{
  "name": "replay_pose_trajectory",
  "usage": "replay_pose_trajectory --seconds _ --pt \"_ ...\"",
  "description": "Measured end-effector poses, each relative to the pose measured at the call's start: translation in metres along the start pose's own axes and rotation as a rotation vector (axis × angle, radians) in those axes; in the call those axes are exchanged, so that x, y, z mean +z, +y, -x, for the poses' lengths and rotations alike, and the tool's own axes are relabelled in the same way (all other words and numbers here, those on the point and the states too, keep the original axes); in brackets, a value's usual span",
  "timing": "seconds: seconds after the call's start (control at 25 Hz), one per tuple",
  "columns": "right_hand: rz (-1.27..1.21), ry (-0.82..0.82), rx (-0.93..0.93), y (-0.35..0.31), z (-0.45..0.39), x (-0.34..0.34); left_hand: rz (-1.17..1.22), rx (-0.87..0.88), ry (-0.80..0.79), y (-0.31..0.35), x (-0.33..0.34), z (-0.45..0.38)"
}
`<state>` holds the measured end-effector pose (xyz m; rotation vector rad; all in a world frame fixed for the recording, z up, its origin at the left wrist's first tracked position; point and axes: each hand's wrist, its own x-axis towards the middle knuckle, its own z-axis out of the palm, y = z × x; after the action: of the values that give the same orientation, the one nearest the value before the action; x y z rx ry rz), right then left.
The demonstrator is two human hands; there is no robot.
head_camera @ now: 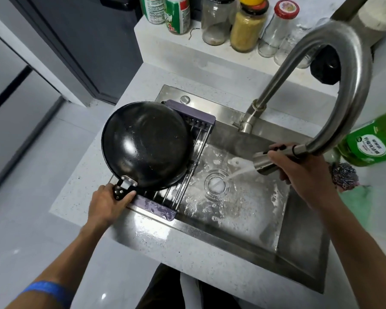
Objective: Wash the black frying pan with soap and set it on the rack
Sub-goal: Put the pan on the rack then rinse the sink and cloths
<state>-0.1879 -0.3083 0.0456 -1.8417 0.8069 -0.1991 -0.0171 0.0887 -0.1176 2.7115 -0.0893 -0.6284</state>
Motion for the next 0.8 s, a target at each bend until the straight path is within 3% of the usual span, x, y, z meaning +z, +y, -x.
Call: replay_pose_trajectory --seconds 0.12,0.2,0.24,0.32,0.4,0.48,0.6,0.8 --pt "0.045 -0.016 0.063 0.002 -0.008 0.0 -0.039 -0.063 0.275 0.02 -0.003 0.026" --pt "0.012 -0.022 0.07 0.003 -0.014 0.005 0.02 0.164 0.472 0.042 0.005 0.052" --pt "-0.02 -0.021 0.059 0.002 -0.016 0.008 0.05 0.343 0.45 0.055 0.016 0.065" --pt "-0.074 -0.016 0.033 0.002 -0.019 0.017 -0.076 0.663 0.216 0.076 0.046 0.084" --pt "-0.1 -0.023 0.013 0.001 -0.023 0.029 -0.309 0.84 -0.037 0.09 0.072 0.082" --pt "-0.116 -0.066 -0.012 -0.001 -0.028 0.04 -0.491 0.805 -0.254 0.097 0.08 0.067" --pt "-0.149 -0.099 -0.073 -0.008 -0.034 0.054 -0.568 0.709 -0.514 0.087 0.073 0.042" --pt "-0.146 -0.096 -0.061 0.002 -0.041 0.065 -0.598 0.711 -0.593 0.084 0.061 0.039"
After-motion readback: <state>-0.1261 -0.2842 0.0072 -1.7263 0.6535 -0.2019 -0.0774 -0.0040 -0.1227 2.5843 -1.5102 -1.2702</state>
